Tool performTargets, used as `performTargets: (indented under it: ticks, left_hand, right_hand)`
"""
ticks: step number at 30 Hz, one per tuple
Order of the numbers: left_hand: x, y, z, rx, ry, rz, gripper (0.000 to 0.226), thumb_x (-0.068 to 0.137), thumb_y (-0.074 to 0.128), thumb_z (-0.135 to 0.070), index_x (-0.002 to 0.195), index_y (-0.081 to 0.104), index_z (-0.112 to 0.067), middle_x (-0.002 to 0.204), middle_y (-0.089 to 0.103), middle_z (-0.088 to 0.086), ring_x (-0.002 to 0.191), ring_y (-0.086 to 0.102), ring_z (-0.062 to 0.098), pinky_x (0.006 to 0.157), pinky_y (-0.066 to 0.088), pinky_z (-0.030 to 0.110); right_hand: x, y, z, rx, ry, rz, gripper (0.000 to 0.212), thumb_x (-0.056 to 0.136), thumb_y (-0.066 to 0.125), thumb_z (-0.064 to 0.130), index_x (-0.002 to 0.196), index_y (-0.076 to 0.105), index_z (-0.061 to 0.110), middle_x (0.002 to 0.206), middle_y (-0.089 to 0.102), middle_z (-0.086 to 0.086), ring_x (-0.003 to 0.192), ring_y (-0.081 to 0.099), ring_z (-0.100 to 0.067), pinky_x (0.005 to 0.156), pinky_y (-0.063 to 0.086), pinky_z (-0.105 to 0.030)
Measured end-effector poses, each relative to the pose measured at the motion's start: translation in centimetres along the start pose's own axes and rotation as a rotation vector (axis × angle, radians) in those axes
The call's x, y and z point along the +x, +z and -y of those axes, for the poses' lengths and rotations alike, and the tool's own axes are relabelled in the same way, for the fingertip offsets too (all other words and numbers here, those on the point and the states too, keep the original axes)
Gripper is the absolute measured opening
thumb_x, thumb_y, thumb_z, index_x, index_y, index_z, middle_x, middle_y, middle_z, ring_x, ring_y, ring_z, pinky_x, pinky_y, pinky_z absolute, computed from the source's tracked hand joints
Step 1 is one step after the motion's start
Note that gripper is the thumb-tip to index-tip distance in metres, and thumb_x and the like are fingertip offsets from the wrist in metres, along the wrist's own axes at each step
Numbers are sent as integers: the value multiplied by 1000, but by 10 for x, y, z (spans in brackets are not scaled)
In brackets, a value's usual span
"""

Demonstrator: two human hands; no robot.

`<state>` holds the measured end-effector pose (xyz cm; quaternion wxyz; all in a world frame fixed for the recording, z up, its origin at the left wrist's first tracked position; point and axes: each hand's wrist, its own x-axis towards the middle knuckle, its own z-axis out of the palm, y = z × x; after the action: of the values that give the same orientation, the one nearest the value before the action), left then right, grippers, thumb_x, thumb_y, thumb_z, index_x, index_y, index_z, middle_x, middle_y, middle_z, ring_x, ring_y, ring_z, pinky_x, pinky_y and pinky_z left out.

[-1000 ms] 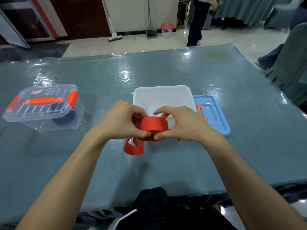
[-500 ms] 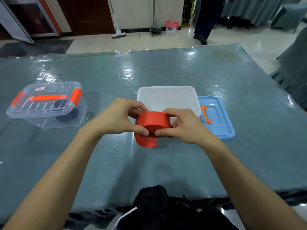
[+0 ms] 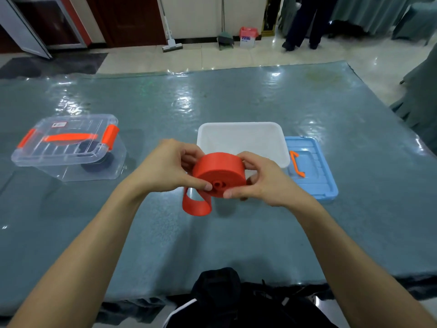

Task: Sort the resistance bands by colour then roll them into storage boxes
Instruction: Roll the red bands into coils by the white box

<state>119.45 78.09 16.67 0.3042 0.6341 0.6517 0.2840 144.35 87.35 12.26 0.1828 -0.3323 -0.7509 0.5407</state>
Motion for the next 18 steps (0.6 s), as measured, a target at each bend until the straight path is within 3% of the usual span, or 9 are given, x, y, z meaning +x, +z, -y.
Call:
performTargets:
  ticks: [2,3,6,10,14,18]
  left_hand:
    - [3,4,0,155,-21,39,50,52,105,-41,94,80,-30,81,80,-14,80,78,3,83,66,40]
    - [5,6,-2,237,-30,56,53,48,100,-52,93,80,-33,79,79,-18,79,75,-2,81,65,38]
    - [9,3,-4,260,-40,92,54,48,98,-55,95,81,-35,80,78,-20,80,75,-1,80,64,36]
    - [5,-6,10,-171,-58,93,50,64,103,-15,108,82,-21,95,84,-2,88,80,12,85,60,25]
    - [-1,6,25,-458,-51,53,54,64,99,-4,113,84,-18,100,83,9,91,76,15,89,59,29]
    - [4,23,21,-534,-47,-72,56,59,99,0,110,83,-15,96,83,8,87,78,17,84,60,29]
  right_hand:
    - [4,4,3,-408,-10,41,85,54,97,67,126,59,43,112,72,14,87,72,-10,79,60,-36]
    - [6,7,5,-482,-24,46,77,57,96,66,121,60,40,105,72,15,85,70,-8,76,60,-35]
    - [9,14,3,-227,-2,54,49,68,102,39,101,68,27,87,74,4,60,74,-19,58,61,-38]
    - [7,10,-3,151,14,-74,55,67,103,19,114,73,18,95,76,-1,61,75,-42,53,63,-52]
    - [10,7,6,351,-8,-142,58,70,98,10,122,71,11,96,77,-10,53,70,-40,52,61,-43]
    - [10,14,6,421,1,-128,55,76,93,6,124,69,14,96,78,-14,54,70,-40,54,62,-42]
